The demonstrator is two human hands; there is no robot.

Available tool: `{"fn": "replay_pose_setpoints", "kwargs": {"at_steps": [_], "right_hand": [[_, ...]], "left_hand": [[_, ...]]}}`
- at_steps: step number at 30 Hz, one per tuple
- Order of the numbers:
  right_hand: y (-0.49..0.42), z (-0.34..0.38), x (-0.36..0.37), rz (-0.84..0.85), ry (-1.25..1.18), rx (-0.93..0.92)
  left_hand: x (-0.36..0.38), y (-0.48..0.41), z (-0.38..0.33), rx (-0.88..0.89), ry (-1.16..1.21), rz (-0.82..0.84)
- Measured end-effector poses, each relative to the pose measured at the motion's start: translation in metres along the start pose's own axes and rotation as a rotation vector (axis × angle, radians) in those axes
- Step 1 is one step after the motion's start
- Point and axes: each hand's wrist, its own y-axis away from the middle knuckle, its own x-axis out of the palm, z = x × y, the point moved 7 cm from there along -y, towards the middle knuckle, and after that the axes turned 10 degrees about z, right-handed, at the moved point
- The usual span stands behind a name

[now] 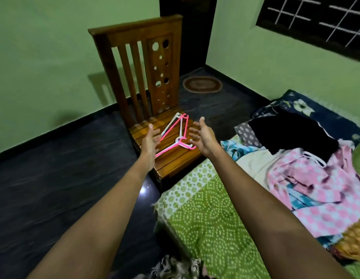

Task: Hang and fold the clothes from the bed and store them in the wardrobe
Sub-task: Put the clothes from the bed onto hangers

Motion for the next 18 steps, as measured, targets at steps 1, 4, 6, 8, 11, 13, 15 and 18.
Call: {"fn": "replay_pose_setpoints", "kwargs": {"at_steps": [1,4,6,8,11,13,15,18], "right_hand": [[-0.013,0.0,-0.003,-0.019,-0.006,0.006],[-0.048,-0.008,-0.01,-0.076,-0.052,0.032],[-0.077,-0.017,-0.017,-0.113,-0.071,0.051],[-0.107,-0.028,-0.028,-0.176,-0.086,0.075],[-0.149,-0.049,-0.049,-0.288,-0.139,0.126],[-0.175,-0.067,-0.062,-0.356,-0.177,0.159],[-0.197,-0.089,-0.072,-0.42,-0.203,0.216],[-0.227,-0.119,-0.087,-0.491,-0.261,0.29]], "left_hand": [[-0.002,-0.017,0.0,-0.005,0.0,-0.003],[-0.008,-0.065,0.008,-0.03,-0.012,-0.018],[-0.01,-0.105,0.015,-0.049,-0.028,-0.022],[-0.014,-0.147,0.024,-0.07,-0.083,-0.01],[-0.019,-0.206,0.04,-0.083,-0.196,0.013],[-0.019,-0.244,0.051,-0.089,-0.352,0.061],[-0.022,-0.278,0.067,-0.125,-0.512,0.097],[-0.023,-0.318,0.094,-0.193,-0.665,0.166]]}}
